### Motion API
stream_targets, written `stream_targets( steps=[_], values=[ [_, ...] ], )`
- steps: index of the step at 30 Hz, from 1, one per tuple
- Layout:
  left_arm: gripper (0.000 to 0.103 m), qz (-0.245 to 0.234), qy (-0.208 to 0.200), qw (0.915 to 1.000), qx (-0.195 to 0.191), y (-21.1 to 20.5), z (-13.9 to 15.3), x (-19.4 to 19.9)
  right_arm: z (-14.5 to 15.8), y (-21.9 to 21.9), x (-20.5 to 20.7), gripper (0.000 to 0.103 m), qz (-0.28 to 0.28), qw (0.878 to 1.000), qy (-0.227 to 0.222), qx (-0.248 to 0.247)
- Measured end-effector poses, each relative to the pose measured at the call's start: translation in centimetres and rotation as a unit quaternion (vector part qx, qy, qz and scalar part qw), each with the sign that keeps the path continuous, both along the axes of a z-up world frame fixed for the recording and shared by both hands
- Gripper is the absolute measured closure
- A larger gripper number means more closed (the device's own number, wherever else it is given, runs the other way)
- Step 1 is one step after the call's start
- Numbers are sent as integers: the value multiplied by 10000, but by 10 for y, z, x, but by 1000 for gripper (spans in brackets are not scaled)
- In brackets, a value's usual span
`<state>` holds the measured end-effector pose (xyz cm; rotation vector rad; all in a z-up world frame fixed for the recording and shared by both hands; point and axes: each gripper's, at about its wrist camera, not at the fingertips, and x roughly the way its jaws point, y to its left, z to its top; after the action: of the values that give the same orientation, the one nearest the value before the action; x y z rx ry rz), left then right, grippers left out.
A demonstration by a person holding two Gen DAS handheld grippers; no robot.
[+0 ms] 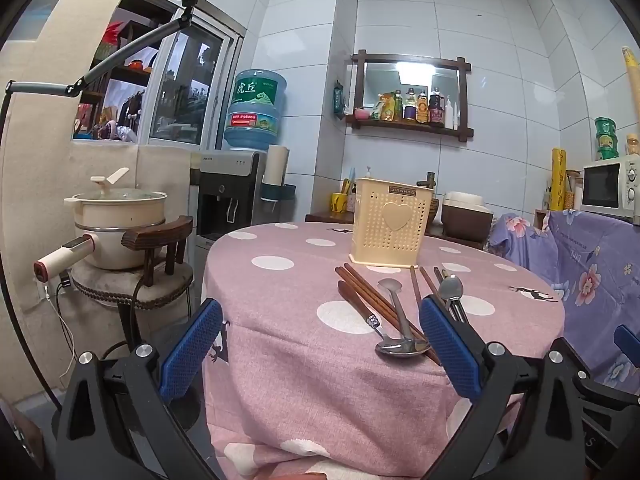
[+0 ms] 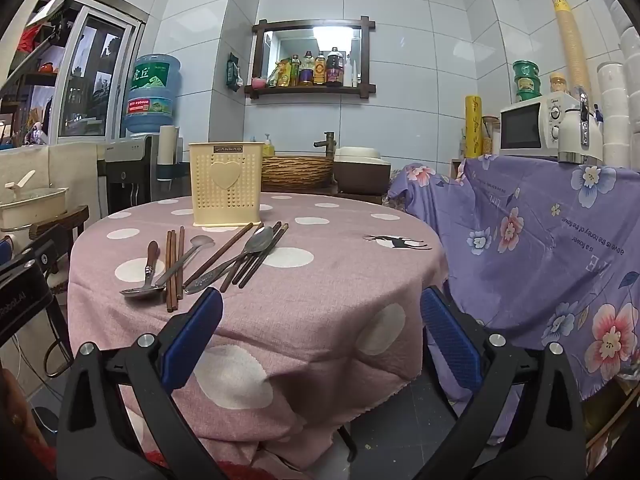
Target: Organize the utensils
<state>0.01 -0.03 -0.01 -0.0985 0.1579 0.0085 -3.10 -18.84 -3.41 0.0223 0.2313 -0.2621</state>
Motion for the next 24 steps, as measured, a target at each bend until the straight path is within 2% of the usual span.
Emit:
stream_targets(
  steps=[24],
  values=[
    [5,3,29,10000,-20,4,-7,2,-1,3,-1,5,7,10000,12,-14]
  ],
)
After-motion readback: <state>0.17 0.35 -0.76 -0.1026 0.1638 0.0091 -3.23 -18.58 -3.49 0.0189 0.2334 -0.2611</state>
